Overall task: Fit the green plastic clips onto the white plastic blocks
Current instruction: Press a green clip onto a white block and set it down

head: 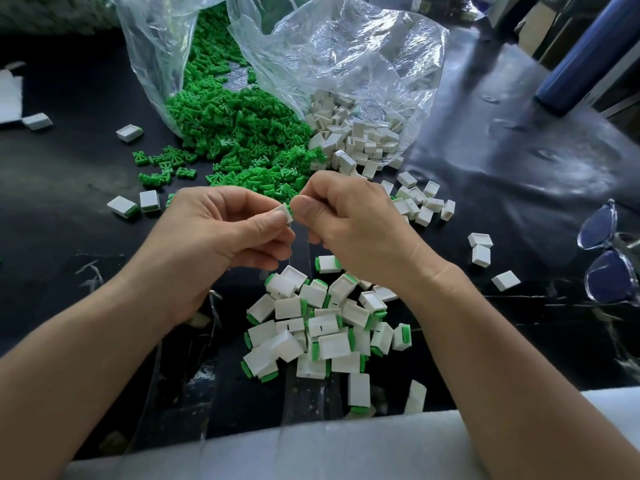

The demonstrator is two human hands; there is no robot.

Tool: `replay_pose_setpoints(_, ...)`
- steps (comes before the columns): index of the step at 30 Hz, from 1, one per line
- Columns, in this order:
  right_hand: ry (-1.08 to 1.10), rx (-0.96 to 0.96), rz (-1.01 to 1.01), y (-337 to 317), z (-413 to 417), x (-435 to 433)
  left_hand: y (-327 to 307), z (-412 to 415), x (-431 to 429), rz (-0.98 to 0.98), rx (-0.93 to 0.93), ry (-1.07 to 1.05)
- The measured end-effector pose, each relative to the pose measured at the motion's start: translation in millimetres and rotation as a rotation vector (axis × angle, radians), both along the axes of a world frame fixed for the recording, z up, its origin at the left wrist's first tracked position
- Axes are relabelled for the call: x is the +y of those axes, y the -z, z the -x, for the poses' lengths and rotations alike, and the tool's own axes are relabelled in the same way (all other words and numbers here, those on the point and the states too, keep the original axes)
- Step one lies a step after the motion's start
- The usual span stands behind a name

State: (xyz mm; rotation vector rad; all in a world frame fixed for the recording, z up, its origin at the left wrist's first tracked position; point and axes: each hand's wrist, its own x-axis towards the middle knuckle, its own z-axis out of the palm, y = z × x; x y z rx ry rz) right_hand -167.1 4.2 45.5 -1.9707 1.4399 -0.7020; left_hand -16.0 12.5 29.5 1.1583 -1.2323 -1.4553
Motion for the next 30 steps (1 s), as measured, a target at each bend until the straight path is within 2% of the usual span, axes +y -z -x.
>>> replay_pose_setpoints(11, -0.193, 0.229, 0.123, -1.0, 3.3, 1.3, -0.9, -1.5, 5.6, 0.205, -0.22, 0.107)
replay_pose_setpoints(13, -0.162, 0.108, 0.114, -1.1, 4.2, 1.3, -1.2, -1.7, 3.2, 0.194, -0.173, 0.099)
replay_pose_setpoints(16, -0.061, -0.185, 0.02, -0.8, 5.7, -1.2, -2.2, -2.3, 0.0, 0.168, -0.042, 0.047)
replay_pose_setpoints(18, -0.003, -0.335, -0.129, 0.1, 6.1, -3.3, -2.0, -1.4, -0.6, 0.174, 0.013, 0.0)
replay_pose_setpoints(21, -0.011, -0.525, -0.458, 0.7, 5.2, -6.1, -1.2, 0.2, -1.1, 0.207, 0.016, -0.038)
replay_pose_setpoints(24, -0.134, -0.617, -0.645, 2.2, -1.2, -4.0, -1.5, 0.0, -1.7, 0.202, 0.041, -0.019)
replay_pose_setpoints(30, -0.204, -0.765, -0.784, 0.6, -6.7, -0.6, -2.7, 0.2, 0.0, 0.176, 0.102, 0.035)
